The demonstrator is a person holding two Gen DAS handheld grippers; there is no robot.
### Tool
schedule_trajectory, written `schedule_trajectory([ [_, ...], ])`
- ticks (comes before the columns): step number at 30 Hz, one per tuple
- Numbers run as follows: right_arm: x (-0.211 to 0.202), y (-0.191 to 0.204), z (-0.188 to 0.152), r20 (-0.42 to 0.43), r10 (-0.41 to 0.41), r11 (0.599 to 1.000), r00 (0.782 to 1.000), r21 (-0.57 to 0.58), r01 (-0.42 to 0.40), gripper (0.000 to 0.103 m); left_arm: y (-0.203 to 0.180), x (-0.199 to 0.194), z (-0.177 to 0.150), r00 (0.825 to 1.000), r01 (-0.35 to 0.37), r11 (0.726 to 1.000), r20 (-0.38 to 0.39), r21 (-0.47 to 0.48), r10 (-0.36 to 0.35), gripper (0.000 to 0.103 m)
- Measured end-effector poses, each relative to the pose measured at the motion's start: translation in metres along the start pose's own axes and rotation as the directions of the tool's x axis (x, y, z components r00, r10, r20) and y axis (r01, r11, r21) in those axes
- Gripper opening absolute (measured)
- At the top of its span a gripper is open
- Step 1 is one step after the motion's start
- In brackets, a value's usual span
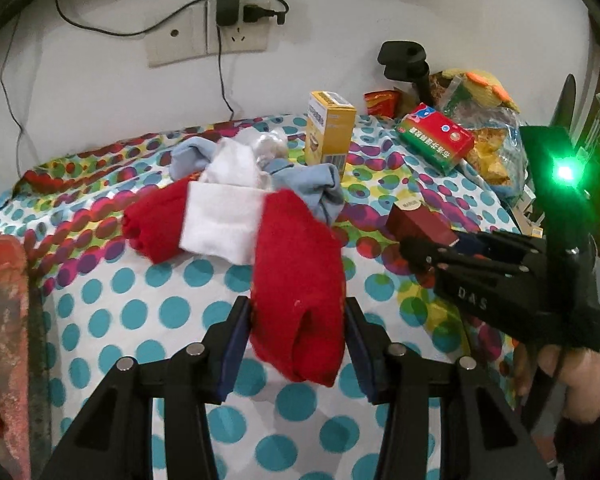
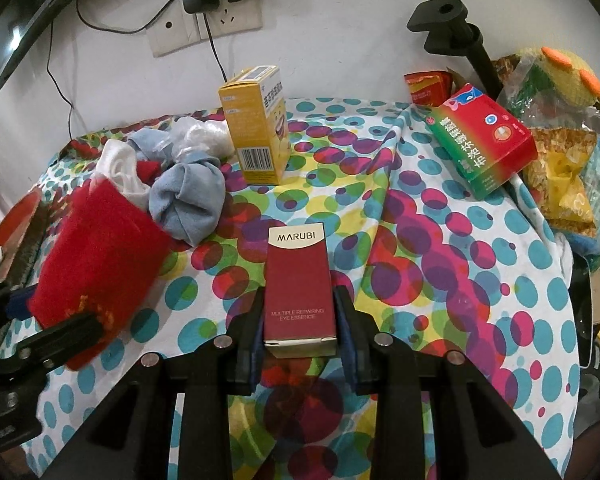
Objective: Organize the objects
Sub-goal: 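Grasp the red sock with the left tool while the right tool holds the MARUBI box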
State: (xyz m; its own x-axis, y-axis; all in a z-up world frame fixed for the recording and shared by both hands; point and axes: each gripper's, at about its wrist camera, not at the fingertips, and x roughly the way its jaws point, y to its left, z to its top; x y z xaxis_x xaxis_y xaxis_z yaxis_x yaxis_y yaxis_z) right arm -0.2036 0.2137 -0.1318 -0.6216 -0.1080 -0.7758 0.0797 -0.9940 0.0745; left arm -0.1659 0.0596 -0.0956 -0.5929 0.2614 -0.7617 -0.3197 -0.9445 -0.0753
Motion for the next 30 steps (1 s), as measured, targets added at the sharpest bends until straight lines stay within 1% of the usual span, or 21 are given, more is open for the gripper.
schedule_trajectory([
  [3,0.000,0.003,0.000,-0.001,-0.010,1.000,1.000,-0.008,0.010,0.031,0.007,-0.010,-0.003,1.000,-0.003,1.000,0.009,-0.009,0.003,0.047],
  [6,0.001,0.004,0.000,-0.002,-0.016,1.000,1.000,-0.011,0.016,0.031,0.014,-0.017,-0.006,1.000,-0.025,1.000,0.016,-0.011,0.025,0.047],
  [7,0.001,0.005,0.000,-0.002,-0.018,1.000,1.000,-0.012,0.018,0.031,0.016,-0.018,-0.007,0.999,-0.030,0.999,0.013,-0.013,0.030,0.044],
  [8,0.001,0.006,0.000,-0.002,-0.021,1.000,1.000,-0.014,0.021,0.031,0.018,-0.018,-0.008,1.000,-0.028,0.999,0.008,-0.016,0.028,0.033],
  [9,0.001,0.006,0.000,-0.002,-0.023,1.000,1.000,-0.016,0.023,0.031,0.019,-0.017,-0.009,1.000,-0.021,1.000,-0.009,-0.015,0.021,0.027],
  [10,0.001,0.007,0.000,-0.002,-0.025,1.000,1.000,-0.017,0.025,0.031,0.020,-0.016,-0.011,1.000,-0.016,1.000,-0.019,-0.016,0.015,0.025],
  [11,0.002,0.008,0.000,-0.002,-0.026,1.000,1.000,-0.017,0.026,0.031,0.019,-0.014,-0.012,1.000,-0.006,1.000,-0.028,-0.014,0.006,0.025],
  [12,0.002,0.008,0.000,-0.002,-0.026,1.000,1.000,-0.017,0.026,0.031,0.019,-0.014,-0.013,0.999,0.026,1.000,-0.032,-0.010,-0.027,0.025],
  [13,0.002,0.009,0.000,-0.003,-0.027,0.999,1.000,-0.019,0.027,0.031,0.018,-0.014,-0.014,0.999,0.025,1.000,-0.024,-0.010,-0.025,0.027],
  [15,0.002,0.009,0.000,-0.003,-0.027,0.999,1.000,-0.019,0.027,0.032,0.016,-0.012,-0.013,0.999,0.007,1.000,-0.031,-0.010,-0.007,0.036],
  [17,0.002,0.010,0.000,-0.003,-0.030,0.999,1.000,-0.020,0.030,0.032,0.018,-0.007,-0.009,0.999,-0.012,1.000,-0.052,-0.027,0.011,0.052],
  [21,0.003,0.012,0.000,-0.005,-0.031,0.999,1.000,-0.032,0.030,0.036,0.023,0.002,0.001,0.995,0.037,0.998,-0.096,-0.051,-0.041,0.055],
  [23,0.004,0.013,0.001,-0.006,-0.027,0.999,1.000,-0.035,0.027,0.038,0.023,0.007,0.007,0.994,0.033,0.998,-0.105,-0.048,-0.037,0.059],
  [27,0.004,0.015,0.001,-0.006,-0.025,0.999,1.000,-0.036,0.025,0.039,0.010,0.024,0.018,0.992,0.039,0.999,-0.115,-0.016,-0.041,0.060],
  [30,0.004,0.015,0.001,-0.006,-0.026,0.999,1.000,-0.036,0.026,0.040,-0.003,0.037,0.019,0.991,0.041,0.999,-0.132,0.019,-0.038,0.060],
])
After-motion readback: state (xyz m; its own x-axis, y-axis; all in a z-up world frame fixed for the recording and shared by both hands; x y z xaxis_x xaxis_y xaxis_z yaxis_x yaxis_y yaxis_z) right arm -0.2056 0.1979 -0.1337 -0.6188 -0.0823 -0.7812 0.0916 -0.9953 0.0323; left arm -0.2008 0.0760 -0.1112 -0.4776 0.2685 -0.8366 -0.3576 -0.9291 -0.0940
